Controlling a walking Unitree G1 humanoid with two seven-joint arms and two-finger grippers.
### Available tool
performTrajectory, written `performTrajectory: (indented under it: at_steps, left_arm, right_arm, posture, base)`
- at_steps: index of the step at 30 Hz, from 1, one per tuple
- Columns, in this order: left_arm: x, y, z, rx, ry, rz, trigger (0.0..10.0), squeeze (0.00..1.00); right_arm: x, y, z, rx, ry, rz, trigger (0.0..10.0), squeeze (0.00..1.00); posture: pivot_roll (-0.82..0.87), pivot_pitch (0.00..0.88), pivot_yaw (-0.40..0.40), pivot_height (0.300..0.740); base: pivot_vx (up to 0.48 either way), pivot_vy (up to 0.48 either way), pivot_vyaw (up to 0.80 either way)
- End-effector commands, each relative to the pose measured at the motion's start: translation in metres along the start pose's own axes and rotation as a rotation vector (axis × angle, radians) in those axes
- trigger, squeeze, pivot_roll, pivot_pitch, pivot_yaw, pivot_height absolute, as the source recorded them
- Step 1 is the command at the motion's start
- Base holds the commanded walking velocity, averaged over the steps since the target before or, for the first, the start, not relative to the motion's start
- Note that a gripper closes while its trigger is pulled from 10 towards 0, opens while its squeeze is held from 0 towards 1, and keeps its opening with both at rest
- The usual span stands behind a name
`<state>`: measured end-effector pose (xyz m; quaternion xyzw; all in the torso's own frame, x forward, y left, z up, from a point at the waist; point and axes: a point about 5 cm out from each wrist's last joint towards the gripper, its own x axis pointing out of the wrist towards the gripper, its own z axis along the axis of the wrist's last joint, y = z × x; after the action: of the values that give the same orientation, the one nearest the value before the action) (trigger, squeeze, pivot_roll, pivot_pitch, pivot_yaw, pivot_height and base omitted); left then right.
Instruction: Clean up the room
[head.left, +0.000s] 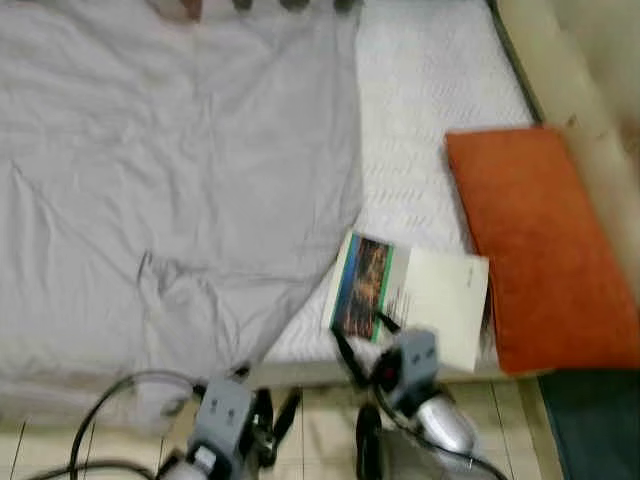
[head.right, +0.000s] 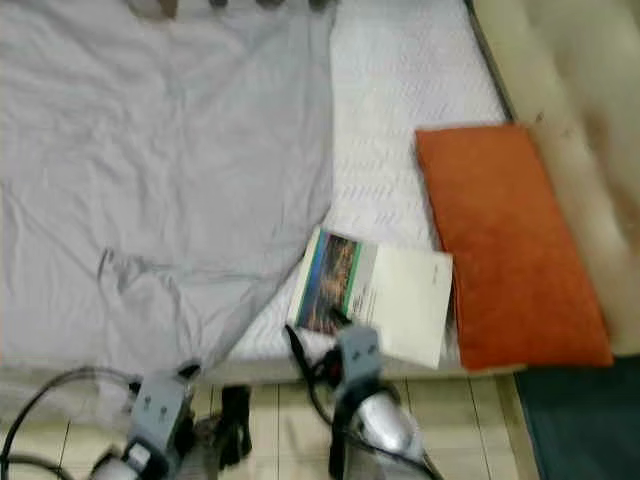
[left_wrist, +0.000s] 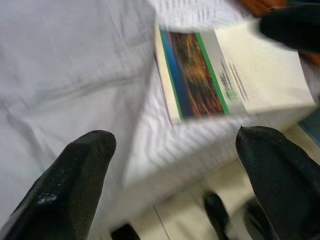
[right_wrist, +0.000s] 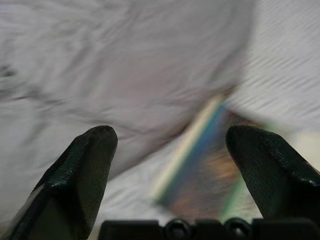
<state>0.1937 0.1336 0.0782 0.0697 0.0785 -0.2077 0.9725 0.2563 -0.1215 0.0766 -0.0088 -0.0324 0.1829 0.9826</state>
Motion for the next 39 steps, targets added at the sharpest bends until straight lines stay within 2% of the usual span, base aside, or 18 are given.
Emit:
performTrajectory:
  at_steps: [1, 2, 4, 7, 12, 14, 17, 18, 20, 22, 26, 31, 34, 39]
  left_arm:
    - [0.006, 0.011, -0.009, -0.036, 0.023, 0.084, 10.0, 0.0]
    - [0.006, 0.011, -0.009, -0.036, 0.023, 0.084, 10.0, 0.0]
    - [0.015, 0.025, -0.01, -0.065, 0.014, 0.166, 10.0, 0.0]
    - [0.024, 0.035, -0.016, -0.083, 0.024, 0.219, 10.0, 0.0]
    - [0.042, 0.048, -0.018, -0.079, 0.011, 0.267, 10.0, 0.0]
    - [0.044, 0.056, -0.021, -0.103, 0.022, 0.295, 10.0, 0.0]
    - [0.046, 0.059, -0.024, -0.086, 0.034, 0.297, 10.0, 0.0]
    - [0.049, 0.058, -0.023, -0.093, 0.024, 0.287, 10.0, 0.0]
    - [0.052, 0.057, -0.022, -0.102, 0.015, 0.28, 10.0, 0.0]
    - [0.062, 0.053, -0.023, -0.149, 0.008, 0.236, 10.0, 0.0]
    - [0.065, 0.049, -0.026, -0.122, 0.025, 0.219, 10.0, 0.0]
    - [0.07, 0.048, -0.025, -0.105, 0.019, 0.215, 10.0, 0.0]
    - [0.073, 0.048, -0.026, -0.111, 0.018, 0.215, 10.0, 0.0]
    - [0.076, 0.043, -0.032, -0.174, 0.023, 0.202, 10.0, 0.0]
  right_arm:
    - [-0.023, -0.026, -0.019, -0.055, 0.089, -0.094, 10.0, 1.0]
    - [-0.023, -0.026, -0.019, -0.055, 0.089, -0.094, 10.0, 1.0]
    - [-0.041, -0.052, -0.03, -0.1, 0.173, -0.182, 10.0, 1.0]
    - [-0.05, -0.071, -0.038, -0.096, 0.247, -0.262, 10.0, 1.0]
    - [-0.047, -0.079, -0.035, -0.073, 0.212, -0.32, 10.0, 1.0]
    - [-0.049, -0.08, -0.035, -0.073, 0.206, -0.328, 10.0, 1.0]
    - [-0.055, -0.078, -0.039, -0.104, 0.229, -0.319, 10.0, 1.0]
    - [-0.057, -0.076, -0.041, -0.113, 0.238, -0.31, 10.0, 0.0]
    - [-0.058, -0.074, -0.042, -0.117, 0.238, -0.307, 10.0, 0.0]
    - [-0.057, -0.068, -0.041, -0.109, 0.244, -0.282, 10.0, 0.0]
    - [-0.059, -0.068, -0.041, -0.108, 0.248, -0.283, 10.0, 0.0]
    - [-0.065, -0.068, -0.04, -0.124, 0.249, -0.291, 10.0, 0.0]
    - [-0.065, -0.064, -0.041, -0.139, 0.264, -0.268, 10.0, 0.0]
    - [-0.064, -0.063, -0.041, -0.142, 0.277, -0.256, 10.0, 0.0]
  posture:
    - [-0.06, 0.086, -0.036, 0.74]
    - [-0.06, 0.086, -0.036, 0.74]
    - [-0.06, 0.039, -0.017, 0.74]
    - [-0.07, 0.0, 0.01, 0.74]
    - [-0.09, 0.0, 0.032, 0.74]
    - [-0.1, 0.0, 0.039, 0.74]
    - [-0.11, 0.0, 0.046, 0.74]
    - [-0.11, 0.0, 0.048, 0.74]
    - [-0.13, 0.0, 0.05, 0.74]
    - [-0.14, 0.0, 0.052, 0.74]
    - [-0.15, 0.0, 0.054, 0.74]
    - [-0.17, 0.003, 0.057, 0.74]
    - [-0.18, 0.012, 0.057, 0.74]
    - [-0.18, 0.031, 0.035, 0.74]
  base:
    - [0.0, 0.0, 0.0]
    - [0.0, 0.0, 0.0]
    - [0.0, 0.0, 0.0]
    - [0.0, 0.0, 0.0]
    - [0.0, 0.0, 0.0]
    - [0.0, 0.0, 0.0]
    - [0.0, 0.0, 0.0]
    - [0.0, 0.0, 0.0]
    - [0.0, 0.0, 0.0]
    - [0.0, 0.24, -0.4]
    - [0.0, 0.48, -0.79]
    - [0.0, 0.0, -0.8]
    - [0.0, 0.0, 0.0]
    - [0.0, -0.377, 0.0]
